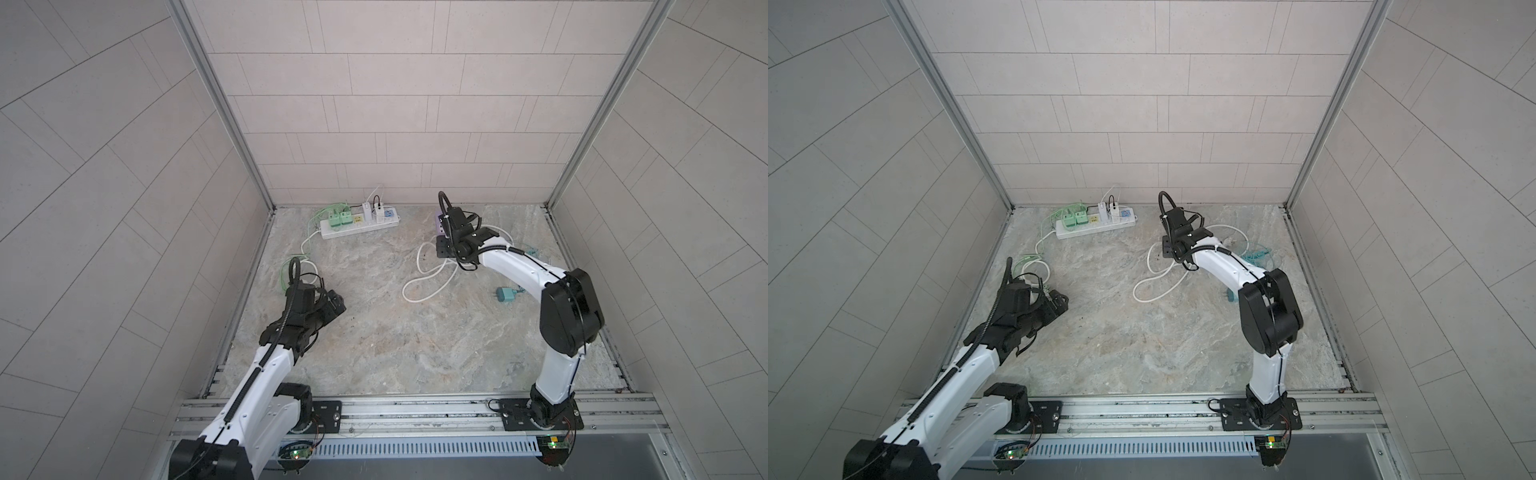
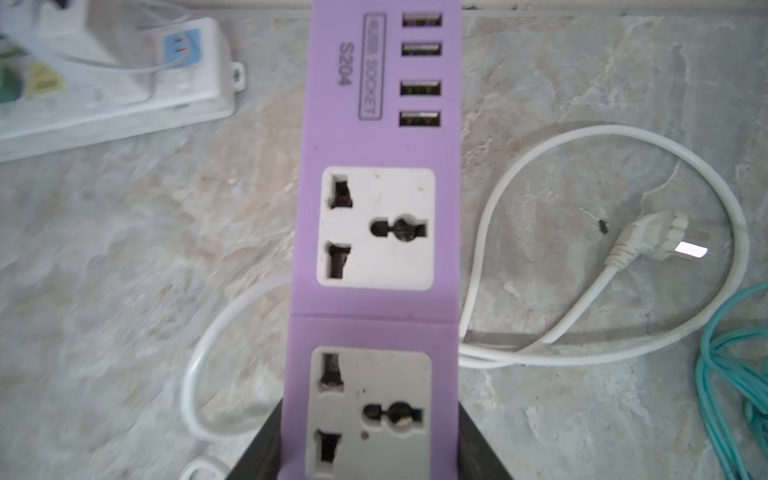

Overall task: Insert the plug
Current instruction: 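Drag the purple power strip toward the robot with the right gripper and release it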

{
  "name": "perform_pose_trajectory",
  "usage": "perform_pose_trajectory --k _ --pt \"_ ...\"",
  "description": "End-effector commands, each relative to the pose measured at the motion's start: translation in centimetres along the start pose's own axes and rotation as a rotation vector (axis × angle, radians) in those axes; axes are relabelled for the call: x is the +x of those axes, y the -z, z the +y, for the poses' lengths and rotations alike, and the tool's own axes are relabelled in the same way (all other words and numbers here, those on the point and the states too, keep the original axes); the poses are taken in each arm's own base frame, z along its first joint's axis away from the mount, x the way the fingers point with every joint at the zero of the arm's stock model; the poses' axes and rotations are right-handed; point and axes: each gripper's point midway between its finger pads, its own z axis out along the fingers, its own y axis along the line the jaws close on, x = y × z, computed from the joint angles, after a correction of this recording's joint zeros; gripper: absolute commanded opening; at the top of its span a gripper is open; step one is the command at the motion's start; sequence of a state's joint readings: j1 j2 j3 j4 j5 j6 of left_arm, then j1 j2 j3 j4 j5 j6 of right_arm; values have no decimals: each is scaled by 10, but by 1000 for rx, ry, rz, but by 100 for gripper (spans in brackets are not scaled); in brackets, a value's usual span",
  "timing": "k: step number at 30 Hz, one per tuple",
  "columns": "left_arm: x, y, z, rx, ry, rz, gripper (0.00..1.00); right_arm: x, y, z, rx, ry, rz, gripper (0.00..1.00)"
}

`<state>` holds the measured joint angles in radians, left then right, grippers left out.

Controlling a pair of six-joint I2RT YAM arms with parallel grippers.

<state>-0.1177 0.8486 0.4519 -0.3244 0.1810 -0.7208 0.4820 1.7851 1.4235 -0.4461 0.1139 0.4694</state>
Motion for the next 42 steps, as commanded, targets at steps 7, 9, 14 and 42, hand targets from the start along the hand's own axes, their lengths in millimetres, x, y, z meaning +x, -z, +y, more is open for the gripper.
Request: perform_pose_trajectory --k 7,9,14,42 --pt "16 22 -5 43 -60 16 100 91 39 34 -199 86 47 18" --pt "16 24 -6 51 -65 3 100 114 47 32 -182 119 54 18" --pt "9 24 -3 32 -78 -32 99 154 60 13 -128 103 61 17" --pt "-11 17 -25 86 -85 -88 98 256 2 34 -104 24 319 10"
